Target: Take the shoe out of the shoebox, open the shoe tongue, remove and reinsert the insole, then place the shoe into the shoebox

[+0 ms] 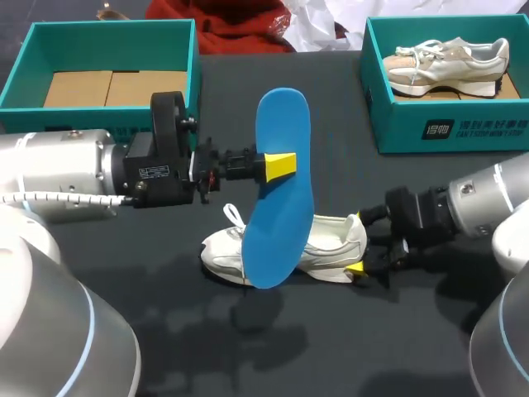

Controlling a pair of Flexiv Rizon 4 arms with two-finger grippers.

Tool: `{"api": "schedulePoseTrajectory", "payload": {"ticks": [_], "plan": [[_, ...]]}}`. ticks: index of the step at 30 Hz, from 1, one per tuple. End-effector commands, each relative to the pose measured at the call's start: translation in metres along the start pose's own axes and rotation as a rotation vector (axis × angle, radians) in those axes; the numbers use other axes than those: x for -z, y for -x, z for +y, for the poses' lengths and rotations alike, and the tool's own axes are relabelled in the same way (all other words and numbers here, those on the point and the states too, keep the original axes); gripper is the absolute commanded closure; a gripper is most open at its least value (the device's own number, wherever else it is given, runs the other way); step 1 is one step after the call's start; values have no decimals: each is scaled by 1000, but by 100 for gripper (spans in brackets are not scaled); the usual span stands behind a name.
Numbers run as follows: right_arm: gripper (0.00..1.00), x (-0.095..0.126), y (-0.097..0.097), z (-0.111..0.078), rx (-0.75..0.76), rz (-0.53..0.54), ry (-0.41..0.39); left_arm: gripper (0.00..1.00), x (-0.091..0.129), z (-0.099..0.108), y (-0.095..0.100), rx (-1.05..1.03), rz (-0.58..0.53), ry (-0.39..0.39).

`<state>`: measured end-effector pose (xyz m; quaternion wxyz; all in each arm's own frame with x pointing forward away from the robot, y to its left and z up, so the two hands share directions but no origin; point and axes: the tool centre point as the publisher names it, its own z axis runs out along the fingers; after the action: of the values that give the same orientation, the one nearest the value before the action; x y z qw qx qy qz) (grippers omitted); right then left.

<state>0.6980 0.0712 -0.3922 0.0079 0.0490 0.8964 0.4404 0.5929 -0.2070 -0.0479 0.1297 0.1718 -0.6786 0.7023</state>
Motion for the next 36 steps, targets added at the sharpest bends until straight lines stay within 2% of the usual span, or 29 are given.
{"api": "schedulePoseTrajectory", "payload": {"ticks": [1, 9, 15, 22, 27, 36], "plan": [[0, 14, 0, 8, -4, 13, -213, 100, -2, -2, -11, -1, -24, -8], [0, 33, -3, 17, -21, 23, -475, 100, -2, -2, -11, -1, -24, -8], [0, 41, -4, 28, -18, 20, -573, 100, -2, -2, -11, -1, -24, -8], [0, 50, -4, 42, -17, 1, -649, 100, -2, -2, -11, -1, -24, -8], [0, 48, -4, 54, -10, -8, -700, 100, -2, -2, -11, -1, -24, -8], [0, 42, -1, 58, -16, -22, -735, 100, -2, -2, -11, -1, -24, -8]]}}
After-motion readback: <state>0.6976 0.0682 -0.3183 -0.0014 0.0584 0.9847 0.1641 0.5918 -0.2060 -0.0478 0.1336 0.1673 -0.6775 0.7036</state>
